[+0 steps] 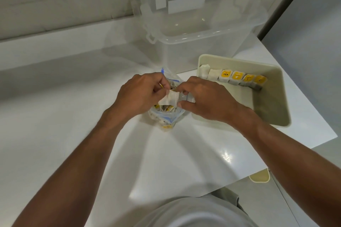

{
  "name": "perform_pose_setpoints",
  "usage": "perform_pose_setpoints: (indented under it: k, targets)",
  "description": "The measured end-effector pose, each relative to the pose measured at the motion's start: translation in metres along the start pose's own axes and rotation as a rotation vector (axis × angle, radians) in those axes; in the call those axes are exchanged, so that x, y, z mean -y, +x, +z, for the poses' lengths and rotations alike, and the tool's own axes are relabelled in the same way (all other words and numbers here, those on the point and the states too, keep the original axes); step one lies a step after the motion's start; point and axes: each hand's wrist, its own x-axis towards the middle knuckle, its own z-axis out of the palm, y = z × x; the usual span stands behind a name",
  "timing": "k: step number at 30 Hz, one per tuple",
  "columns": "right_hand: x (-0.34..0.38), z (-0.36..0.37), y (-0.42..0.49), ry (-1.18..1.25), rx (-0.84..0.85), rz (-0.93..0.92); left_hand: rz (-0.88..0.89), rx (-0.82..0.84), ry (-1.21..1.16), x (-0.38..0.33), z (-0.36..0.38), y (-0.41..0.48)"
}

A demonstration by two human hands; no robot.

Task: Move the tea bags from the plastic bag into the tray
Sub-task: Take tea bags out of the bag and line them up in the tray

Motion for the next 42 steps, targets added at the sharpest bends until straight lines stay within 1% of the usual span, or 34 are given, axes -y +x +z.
perform_pose_setpoints:
  k: [4,6,9,13,16,18,19,22,24,25,28,32,34,38,40,42]
  targets:
    - [0.008,-0.002,-0.002,0.128,-0.091,0.039,-0.080,-0.039,-0.187,-0.007,0.001,-0.001]
    - [0.013,-0.001,-0.003,0.161,-0.094,0.037,-0.138,-0.047,-0.266,-0.012,0.002,-0.001]
    - [0.017,0.005,-0.003,0.166,-0.079,0.039,-0.205,-0.001,-0.440,-0.018,0.003,0.001]
    - [0.013,0.008,0.000,0.143,-0.163,0.039,-0.258,0.051,-0.621,-0.027,0.001,0.003]
    - [0.007,0.006,0.000,0.164,-0.168,0.065,-0.259,0.080,-0.706,-0.030,-0.004,0.004]
    - [0.002,0.004,0.001,0.199,-0.172,0.121,-0.237,0.048,-0.639,-0.025,-0.005,0.007]
    - [0.000,0.004,0.002,0.240,-0.170,0.155,-0.207,0.014,-0.548,-0.020,-0.004,0.009]
    - [-0.005,0.000,0.005,0.422,-0.127,0.233,-0.061,-0.069,-0.111,-0.007,0.000,0.013]
    - [-0.005,-0.002,0.005,0.552,-0.100,0.253,0.045,-0.051,0.166,-0.003,0.003,0.014]
    - [-0.005,-0.004,0.005,0.591,-0.095,0.255,0.083,-0.020,0.261,-0.002,0.006,0.014]
    - [-0.006,-0.006,0.006,0.659,-0.107,0.246,0.159,0.038,0.441,-0.003,0.015,0.017]
    - [-0.012,-0.006,0.006,0.653,-0.119,0.239,0.237,0.004,0.632,-0.011,0.032,0.016]
    - [-0.013,-0.006,0.006,0.656,-0.117,0.242,0.242,-0.008,0.664,-0.014,0.039,0.016]
    - [-0.012,-0.007,0.005,0.680,-0.100,0.252,0.175,0.043,0.553,-0.015,0.043,0.021]
    - [-0.011,-0.008,0.003,0.707,-0.102,0.270,0.136,0.086,0.474,-0.011,0.032,0.026]
    - [-0.011,-0.010,0.000,0.734,-0.111,0.294,0.124,0.100,0.322,-0.004,0.016,0.029]
